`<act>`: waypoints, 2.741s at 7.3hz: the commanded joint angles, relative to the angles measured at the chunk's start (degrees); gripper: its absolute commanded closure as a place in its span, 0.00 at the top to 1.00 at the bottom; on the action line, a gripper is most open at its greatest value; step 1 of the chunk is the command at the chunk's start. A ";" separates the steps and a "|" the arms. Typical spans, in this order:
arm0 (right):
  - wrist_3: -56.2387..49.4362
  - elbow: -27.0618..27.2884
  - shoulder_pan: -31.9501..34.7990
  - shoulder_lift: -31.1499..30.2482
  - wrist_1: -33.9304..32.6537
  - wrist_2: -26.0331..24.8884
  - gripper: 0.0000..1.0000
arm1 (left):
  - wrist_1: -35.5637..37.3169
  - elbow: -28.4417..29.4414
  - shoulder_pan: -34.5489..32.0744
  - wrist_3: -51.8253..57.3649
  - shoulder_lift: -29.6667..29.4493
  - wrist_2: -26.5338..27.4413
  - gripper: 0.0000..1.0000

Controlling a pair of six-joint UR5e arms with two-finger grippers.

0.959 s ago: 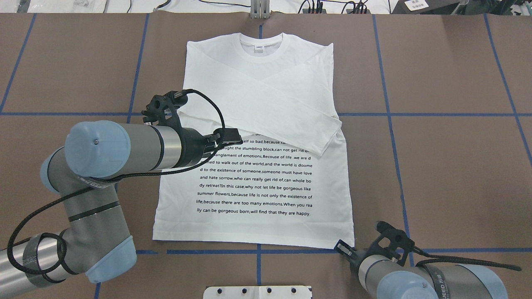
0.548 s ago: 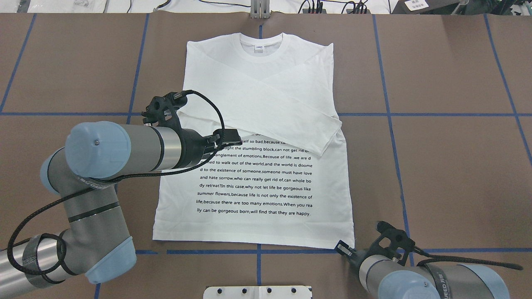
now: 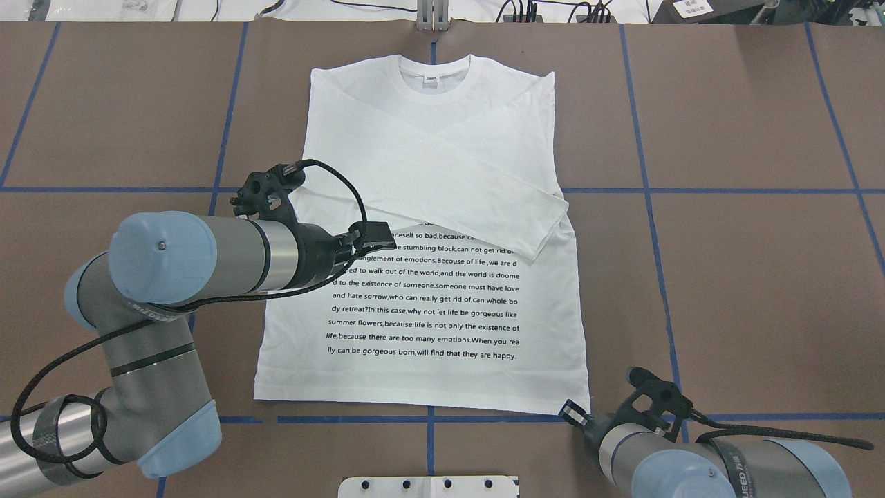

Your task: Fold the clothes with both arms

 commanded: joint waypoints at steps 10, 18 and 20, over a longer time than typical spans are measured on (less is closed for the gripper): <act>0.08 -0.31 -0.72 -0.55 0.02 -0.52 0.55 | 0.00 0.02 0.03 -0.16 0.74 0.10 0.99; -0.01 0.13 -0.46 -0.19 0.02 -0.35 0.00 | 0.00 0.02 0.11 -0.16 1.18 0.18 0.99; -0.10 0.91 -0.20 -0.37 0.02 -0.26 0.00 | 0.00 0.02 0.20 -0.16 1.61 0.18 0.99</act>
